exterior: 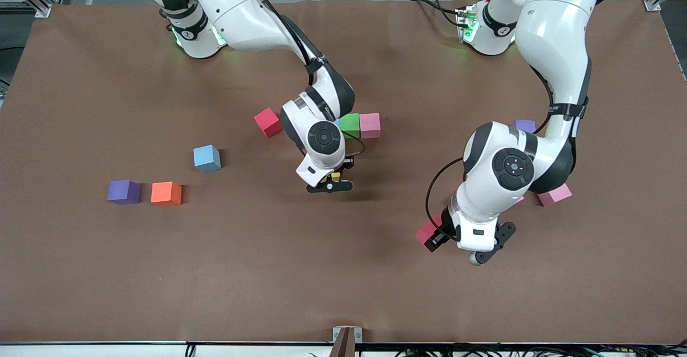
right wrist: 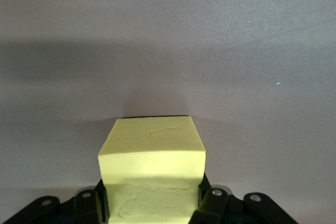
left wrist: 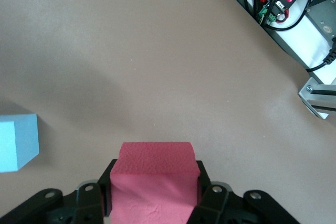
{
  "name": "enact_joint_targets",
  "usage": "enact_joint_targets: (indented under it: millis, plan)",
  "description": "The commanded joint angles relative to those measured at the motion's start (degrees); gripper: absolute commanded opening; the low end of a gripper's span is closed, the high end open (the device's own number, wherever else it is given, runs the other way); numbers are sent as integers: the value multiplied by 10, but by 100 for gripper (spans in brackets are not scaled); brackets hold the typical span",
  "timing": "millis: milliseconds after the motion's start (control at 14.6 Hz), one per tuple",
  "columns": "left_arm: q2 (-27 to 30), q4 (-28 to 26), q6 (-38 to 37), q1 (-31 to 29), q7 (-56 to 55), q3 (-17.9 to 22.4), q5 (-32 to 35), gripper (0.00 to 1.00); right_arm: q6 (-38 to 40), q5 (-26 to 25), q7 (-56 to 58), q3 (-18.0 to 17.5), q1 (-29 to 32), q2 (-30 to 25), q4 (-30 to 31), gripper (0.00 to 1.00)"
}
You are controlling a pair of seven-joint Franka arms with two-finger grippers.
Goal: Arrange 11 blocks into digit 3
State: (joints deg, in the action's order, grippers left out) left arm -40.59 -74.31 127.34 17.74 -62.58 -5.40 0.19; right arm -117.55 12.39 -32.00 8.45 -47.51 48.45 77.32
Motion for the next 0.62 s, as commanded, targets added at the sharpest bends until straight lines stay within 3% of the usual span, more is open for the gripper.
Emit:
enact_joint_targets:
  millis: [0, 547]
  plan:
    - [17, -12, -23, 7, -65, 1, -10, 26, -2, 11, 1, 8, -7, -9, 19, 60]
    - [53, -20, -173, -14, -95, 2, -5, 27, -4, 12, 0, 6, -10, -10, 19, 60]
